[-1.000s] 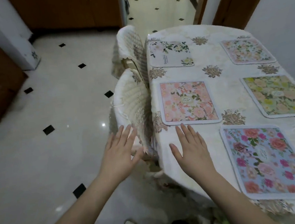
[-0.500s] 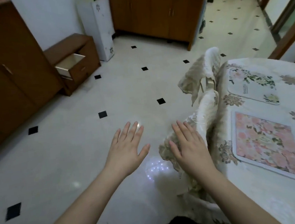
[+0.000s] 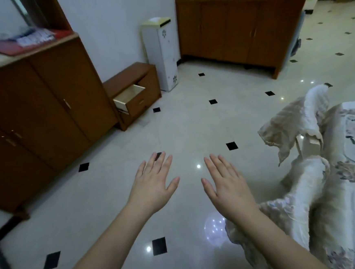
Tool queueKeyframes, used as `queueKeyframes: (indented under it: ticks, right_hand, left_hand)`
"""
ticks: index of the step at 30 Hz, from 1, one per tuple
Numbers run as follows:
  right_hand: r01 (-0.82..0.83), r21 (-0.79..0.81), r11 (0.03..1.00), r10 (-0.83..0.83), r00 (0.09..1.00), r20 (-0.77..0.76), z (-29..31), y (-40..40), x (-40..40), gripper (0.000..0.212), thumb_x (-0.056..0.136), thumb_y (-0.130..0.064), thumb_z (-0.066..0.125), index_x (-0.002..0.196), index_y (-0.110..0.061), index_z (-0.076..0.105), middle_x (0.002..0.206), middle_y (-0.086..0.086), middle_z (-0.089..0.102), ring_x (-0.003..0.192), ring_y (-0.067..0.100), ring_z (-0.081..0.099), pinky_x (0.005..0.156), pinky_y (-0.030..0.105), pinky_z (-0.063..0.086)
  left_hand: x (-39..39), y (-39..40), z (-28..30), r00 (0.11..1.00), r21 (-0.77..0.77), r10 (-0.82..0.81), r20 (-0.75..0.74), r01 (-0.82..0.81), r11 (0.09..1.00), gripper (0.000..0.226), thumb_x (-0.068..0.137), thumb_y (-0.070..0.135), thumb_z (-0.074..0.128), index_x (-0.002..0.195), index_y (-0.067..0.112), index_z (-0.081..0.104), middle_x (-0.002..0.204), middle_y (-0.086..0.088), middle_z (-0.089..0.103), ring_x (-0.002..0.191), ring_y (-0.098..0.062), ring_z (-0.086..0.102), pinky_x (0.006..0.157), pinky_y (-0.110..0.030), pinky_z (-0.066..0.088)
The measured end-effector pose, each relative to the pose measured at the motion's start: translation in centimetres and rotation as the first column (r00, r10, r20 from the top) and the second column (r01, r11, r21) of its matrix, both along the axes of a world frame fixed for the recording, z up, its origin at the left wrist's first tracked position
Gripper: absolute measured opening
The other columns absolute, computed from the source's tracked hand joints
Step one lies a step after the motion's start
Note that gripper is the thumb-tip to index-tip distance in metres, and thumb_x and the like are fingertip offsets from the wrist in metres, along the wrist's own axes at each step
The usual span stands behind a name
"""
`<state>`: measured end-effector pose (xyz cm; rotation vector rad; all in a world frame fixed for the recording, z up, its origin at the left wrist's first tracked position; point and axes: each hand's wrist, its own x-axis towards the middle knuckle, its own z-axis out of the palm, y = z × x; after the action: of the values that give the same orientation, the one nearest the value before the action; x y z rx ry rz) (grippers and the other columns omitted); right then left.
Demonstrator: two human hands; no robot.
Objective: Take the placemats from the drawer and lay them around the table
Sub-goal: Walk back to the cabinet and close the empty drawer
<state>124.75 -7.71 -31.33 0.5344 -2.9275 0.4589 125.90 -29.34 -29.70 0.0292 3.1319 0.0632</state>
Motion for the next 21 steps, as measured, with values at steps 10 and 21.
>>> queueKeyframes:
  ticks: [10, 21]
  right_hand:
    - [-0.135, 0.083, 0.987, 0.138, 0.99, -0.027, -0.2, -11.0, -11.2, 0.06, 0.096, -0.046, 0.029, 0.143, -0.014, 0.047, 0.147, 0.006, 0.048, 0.139, 0.024, 0.042, 0.112, 0.035, 0.017]
    - [-0.109, 0.179, 0.978, 0.112, 0.994, -0.003, -0.7, -22.4, -21.9, 0.062, 0.096, -0.048, 0.026, 0.145, -0.017, 0.044, 0.15, 0.004, 0.045, 0.141, 0.023, 0.038, 0.115, 0.036, 0.02]
  left_hand:
    - [-7.3, -9.5, -0.6, 0.987, 0.059, 0.16, -0.033, -0.158, 0.986, 0.078, 0.088, 0.067, -0.001, 0.158, 0.031, -0.001, 0.166, 0.009, -0.005, 0.152, -0.013, -0.012, 0.116, -0.031, -0.013]
    - [-18.1, -20.0, -0.5, 0.986, 0.073, 0.166, -0.002, -0.166, 0.983, 0.068, 0.099, 0.062, 0.017, 0.157, 0.033, -0.002, 0.167, 0.005, -0.001, 0.153, -0.018, -0.008, 0.121, -0.043, -0.005]
